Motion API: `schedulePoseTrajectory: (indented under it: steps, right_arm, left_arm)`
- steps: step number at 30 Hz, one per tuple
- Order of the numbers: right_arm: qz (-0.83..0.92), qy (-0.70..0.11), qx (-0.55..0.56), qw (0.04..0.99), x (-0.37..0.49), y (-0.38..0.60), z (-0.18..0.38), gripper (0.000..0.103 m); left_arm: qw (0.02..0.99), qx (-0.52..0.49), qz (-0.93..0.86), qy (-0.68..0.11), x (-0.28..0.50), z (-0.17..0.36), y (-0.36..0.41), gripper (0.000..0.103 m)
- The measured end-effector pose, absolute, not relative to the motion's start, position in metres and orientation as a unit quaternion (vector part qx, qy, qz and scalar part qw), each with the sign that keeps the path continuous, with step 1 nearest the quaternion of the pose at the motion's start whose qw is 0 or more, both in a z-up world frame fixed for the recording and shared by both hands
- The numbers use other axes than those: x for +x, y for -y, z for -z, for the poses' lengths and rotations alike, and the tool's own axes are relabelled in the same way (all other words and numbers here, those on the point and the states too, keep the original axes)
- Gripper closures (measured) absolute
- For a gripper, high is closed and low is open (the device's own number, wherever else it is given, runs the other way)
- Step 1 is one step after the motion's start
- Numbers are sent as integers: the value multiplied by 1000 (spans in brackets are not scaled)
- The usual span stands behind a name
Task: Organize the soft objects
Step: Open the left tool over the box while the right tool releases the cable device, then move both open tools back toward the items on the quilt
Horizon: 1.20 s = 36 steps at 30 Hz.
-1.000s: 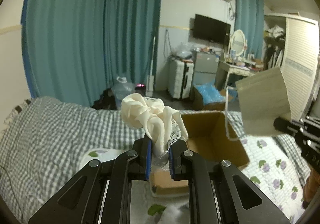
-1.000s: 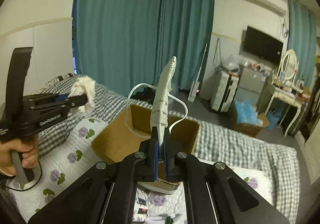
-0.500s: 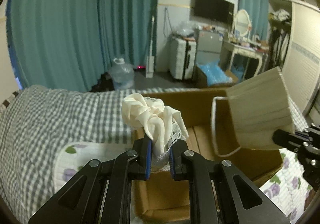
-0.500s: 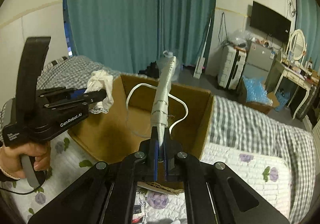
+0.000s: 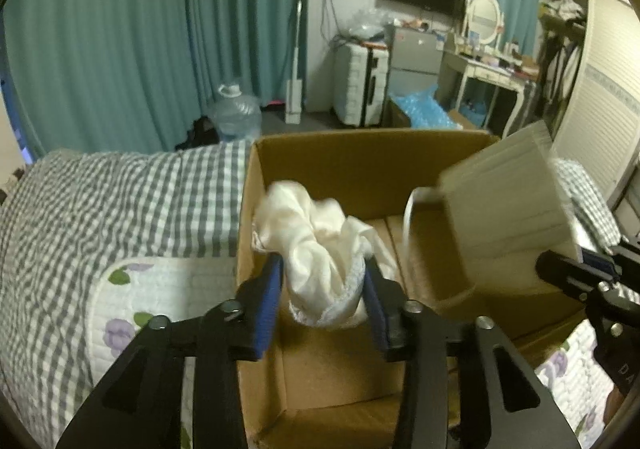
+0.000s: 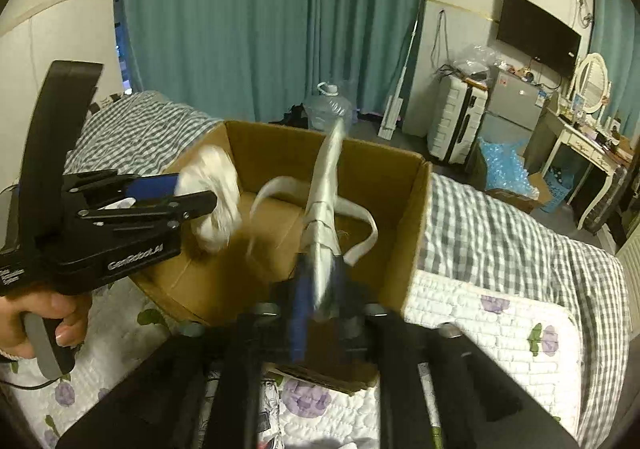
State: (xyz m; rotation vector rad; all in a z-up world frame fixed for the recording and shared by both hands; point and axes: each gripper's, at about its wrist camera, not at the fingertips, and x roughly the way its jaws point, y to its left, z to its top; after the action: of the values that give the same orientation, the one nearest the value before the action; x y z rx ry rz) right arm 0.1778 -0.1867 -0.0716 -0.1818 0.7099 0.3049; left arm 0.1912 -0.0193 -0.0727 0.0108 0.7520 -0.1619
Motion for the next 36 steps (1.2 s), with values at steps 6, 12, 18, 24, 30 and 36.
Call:
schedulePoseTrajectory:
  steps: [6,12,18,24,30,36]
  right_arm:
    - [-137,-313,-82,936,161,191,49,50]
    - [-128,-280,-66,949,138,200,18,37]
    - [-130,-243,-55,960,103,202,-18,22]
    - [-127,-203,-56,969,61,196,-48,6]
    - [-131,-177,-65,973,25,186,-70,0]
    - [-142,-162,-67,974,-2,178,-82,0]
  left_arm:
    - [940,9,64,-334,176,52,15,26]
    - [953,-8,48,-298,156,23,-2,26]
    - [964,-31,33,-263,125,-3,-18,26]
    - [972,-24,18,-232,92,-33,-27,8]
    - [981,-26,5,-192,52,-63,-39,7]
    - [980,-23,12,-196,29,-81,-44,7]
